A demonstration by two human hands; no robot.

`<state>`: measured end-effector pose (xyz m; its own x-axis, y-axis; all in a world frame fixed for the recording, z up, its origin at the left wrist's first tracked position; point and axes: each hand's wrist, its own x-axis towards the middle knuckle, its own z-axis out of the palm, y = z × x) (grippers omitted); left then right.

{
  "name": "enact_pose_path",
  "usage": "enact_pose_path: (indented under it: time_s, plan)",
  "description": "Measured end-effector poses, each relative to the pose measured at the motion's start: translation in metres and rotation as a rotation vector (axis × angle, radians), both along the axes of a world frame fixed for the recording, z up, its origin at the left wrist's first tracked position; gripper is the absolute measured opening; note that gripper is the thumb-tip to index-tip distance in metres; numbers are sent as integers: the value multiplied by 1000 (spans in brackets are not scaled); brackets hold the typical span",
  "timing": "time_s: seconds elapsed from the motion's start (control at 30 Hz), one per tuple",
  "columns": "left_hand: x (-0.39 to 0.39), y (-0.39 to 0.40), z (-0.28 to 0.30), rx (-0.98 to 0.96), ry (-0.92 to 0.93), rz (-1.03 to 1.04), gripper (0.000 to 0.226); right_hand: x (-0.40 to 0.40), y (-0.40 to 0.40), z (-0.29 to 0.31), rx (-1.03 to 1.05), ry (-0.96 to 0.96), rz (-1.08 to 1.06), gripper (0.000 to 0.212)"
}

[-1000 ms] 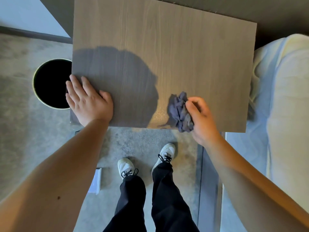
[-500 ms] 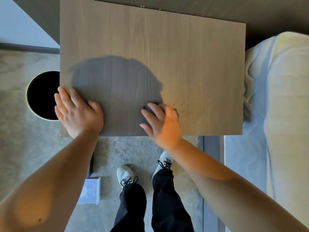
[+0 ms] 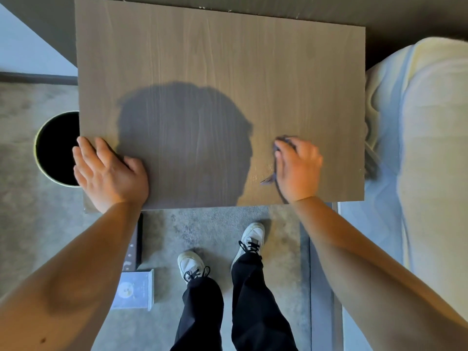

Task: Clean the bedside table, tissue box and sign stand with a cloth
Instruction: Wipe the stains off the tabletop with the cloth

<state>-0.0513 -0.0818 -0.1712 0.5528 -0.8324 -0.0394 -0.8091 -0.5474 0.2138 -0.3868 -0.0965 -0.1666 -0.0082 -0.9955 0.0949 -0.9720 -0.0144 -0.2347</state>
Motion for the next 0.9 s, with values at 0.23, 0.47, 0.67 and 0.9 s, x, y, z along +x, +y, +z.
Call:
enact_pose_path:
  time_s: [0.23, 0.47, 0.67, 0.9]
  plan:
    - [-1, 0, 2, -9, 42, 12, 70, -101, -33, 7, 33, 106, -325, 35]
    - [-2, -1, 2, 19, 36, 14, 71, -45, 30, 1, -28, 43, -350, 25]
    - [-3, -1, 4, 34, 59, 12, 70, 112, 93, 1, 40, -126, -50, 25]
    - [0, 1, 0, -3, 51, 1, 69, 145, 92, -3, -130, -103, 270, 27]
